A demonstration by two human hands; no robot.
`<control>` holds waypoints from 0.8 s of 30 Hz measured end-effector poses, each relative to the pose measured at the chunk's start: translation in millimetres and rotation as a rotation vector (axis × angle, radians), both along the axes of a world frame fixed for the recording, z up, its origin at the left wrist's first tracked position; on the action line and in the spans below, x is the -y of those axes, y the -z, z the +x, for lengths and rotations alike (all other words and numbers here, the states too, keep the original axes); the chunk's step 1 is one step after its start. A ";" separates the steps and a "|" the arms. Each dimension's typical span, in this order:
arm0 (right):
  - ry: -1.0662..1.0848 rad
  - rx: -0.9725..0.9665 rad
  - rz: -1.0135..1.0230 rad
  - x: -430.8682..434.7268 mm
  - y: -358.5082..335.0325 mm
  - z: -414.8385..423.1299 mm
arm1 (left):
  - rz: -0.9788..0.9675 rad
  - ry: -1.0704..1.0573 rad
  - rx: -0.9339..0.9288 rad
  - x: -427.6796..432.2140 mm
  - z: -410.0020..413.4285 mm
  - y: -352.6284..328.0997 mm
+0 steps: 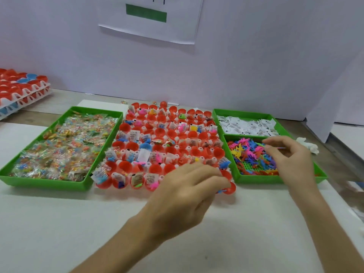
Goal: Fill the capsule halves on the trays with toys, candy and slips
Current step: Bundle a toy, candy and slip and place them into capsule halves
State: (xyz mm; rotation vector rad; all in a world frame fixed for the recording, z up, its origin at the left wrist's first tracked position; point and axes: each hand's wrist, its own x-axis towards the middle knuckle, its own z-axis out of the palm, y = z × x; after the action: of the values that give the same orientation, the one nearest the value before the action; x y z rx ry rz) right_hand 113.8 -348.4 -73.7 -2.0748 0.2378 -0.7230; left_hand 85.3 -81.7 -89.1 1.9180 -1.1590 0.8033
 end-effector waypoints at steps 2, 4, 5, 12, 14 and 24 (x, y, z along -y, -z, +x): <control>0.058 -0.031 -0.028 11.3 -0.7 6.5 | 0.042 0.038 0.040 4.6 -6.6 13.1; 0.098 -0.083 -0.085 23.6 -3.9 20.1 | 0.029 0.062 0.031 7.6 -10.2 18.7; 0.105 -0.111 -0.133 28.5 -5.6 29.0 | 0.021 0.069 0.023 9.2 -11.2 19.6; 0.244 -0.495 -0.414 48.8 -10.6 97.3 | 0.011 0.073 -0.007 9.3 -11.5 22.3; 0.282 -0.627 -0.417 53.5 -9.9 107.5 | 0.007 0.075 0.000 9.1 -10.0 23.5; 0.188 -0.204 -0.173 35.9 -22.2 96.7 | -0.072 0.078 -0.038 8.4 -8.9 25.7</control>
State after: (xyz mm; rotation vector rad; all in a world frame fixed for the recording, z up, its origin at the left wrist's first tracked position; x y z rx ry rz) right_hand 210.5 -384.3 -51.6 -2.3153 0.5057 -0.6615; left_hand 76.4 -90.1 -114.8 1.8101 -1.1590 0.7534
